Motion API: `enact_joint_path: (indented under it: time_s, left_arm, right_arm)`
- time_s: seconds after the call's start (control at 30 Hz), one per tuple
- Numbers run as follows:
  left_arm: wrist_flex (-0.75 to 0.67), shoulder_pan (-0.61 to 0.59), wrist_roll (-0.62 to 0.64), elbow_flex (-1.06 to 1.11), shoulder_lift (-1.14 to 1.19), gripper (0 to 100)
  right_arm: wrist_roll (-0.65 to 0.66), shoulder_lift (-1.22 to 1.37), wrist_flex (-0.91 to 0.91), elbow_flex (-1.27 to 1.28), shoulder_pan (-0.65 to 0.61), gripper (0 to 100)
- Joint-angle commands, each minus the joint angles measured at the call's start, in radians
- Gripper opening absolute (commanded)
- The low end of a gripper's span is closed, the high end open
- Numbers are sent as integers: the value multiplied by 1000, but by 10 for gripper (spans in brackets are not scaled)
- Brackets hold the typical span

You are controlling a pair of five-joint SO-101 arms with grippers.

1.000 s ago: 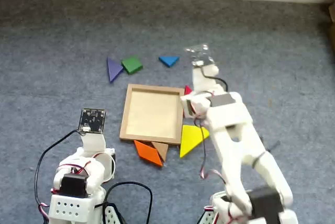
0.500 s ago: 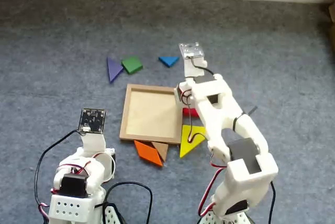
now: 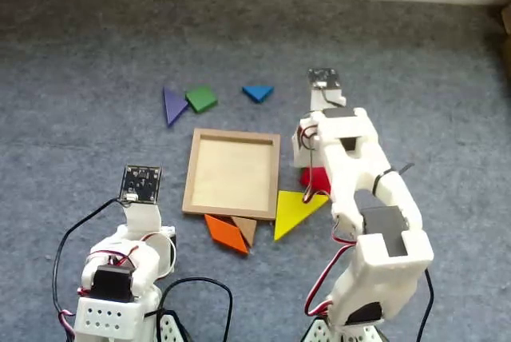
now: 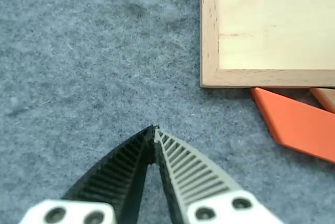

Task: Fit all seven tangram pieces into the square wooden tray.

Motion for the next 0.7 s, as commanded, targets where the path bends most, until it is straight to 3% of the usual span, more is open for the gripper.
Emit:
enact_joint_path:
  time_s: [0.0, 0.13, 0.43, 0.67]
  left_arm:
    - [6, -12, -3, 19, -27, 7]
    - [6, -12, -3, 19, -27, 7]
    - [6, -12, -3, 19, -27, 7]
    - [6, -12, -3, 19, -27, 7]
  right_arm:
    - [-3, -88, 163, -104, 31, 217]
    - [-3, -208, 289, -156, 27, 217]
    - [-3, -325, 197, 56, -22, 221]
    - [-3, -323, 93, 179, -81, 420]
